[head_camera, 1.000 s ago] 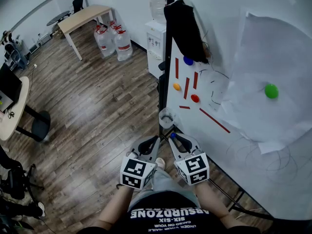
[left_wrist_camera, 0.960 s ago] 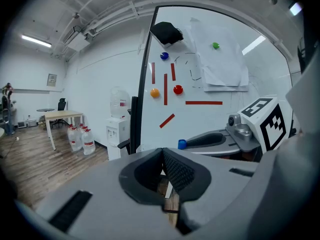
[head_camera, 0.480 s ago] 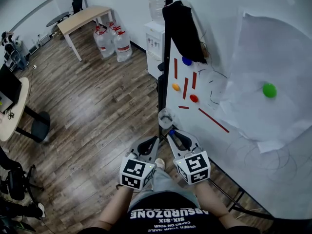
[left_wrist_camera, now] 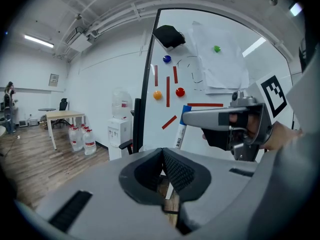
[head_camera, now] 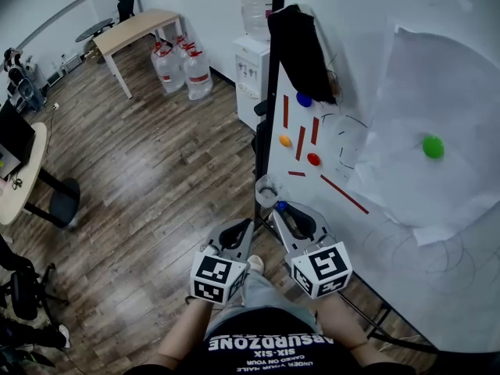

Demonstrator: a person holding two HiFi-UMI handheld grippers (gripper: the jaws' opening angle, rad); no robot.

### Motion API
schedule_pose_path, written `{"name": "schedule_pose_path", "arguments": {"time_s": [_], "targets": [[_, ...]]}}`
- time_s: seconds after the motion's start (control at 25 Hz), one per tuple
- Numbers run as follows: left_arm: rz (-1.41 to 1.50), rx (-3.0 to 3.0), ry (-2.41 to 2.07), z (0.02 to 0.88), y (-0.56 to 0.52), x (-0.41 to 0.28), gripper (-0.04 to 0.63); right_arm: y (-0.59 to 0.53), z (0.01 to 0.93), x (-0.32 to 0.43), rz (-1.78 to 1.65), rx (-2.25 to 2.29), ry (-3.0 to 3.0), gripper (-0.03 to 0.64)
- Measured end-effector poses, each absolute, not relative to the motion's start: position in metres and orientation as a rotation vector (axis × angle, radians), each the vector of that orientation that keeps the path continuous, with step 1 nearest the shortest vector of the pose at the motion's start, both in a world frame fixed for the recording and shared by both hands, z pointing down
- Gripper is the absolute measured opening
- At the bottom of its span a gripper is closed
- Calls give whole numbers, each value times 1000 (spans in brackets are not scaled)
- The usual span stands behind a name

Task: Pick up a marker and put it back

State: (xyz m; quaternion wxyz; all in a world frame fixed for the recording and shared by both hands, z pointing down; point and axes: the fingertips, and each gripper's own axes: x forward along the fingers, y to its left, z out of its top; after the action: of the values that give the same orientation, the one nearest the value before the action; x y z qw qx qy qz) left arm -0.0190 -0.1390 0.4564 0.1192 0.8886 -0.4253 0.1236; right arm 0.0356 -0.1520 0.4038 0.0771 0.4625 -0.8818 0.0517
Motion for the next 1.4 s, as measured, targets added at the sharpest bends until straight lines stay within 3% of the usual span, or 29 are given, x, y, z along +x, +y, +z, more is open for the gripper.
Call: {"name": "schedule_pose_path", "arguments": {"time_s": [1.4], "targets": [[345, 2564, -1225, 465, -177, -25, 8, -215, 378, 31, 63, 1411, -2655, 66]]}}
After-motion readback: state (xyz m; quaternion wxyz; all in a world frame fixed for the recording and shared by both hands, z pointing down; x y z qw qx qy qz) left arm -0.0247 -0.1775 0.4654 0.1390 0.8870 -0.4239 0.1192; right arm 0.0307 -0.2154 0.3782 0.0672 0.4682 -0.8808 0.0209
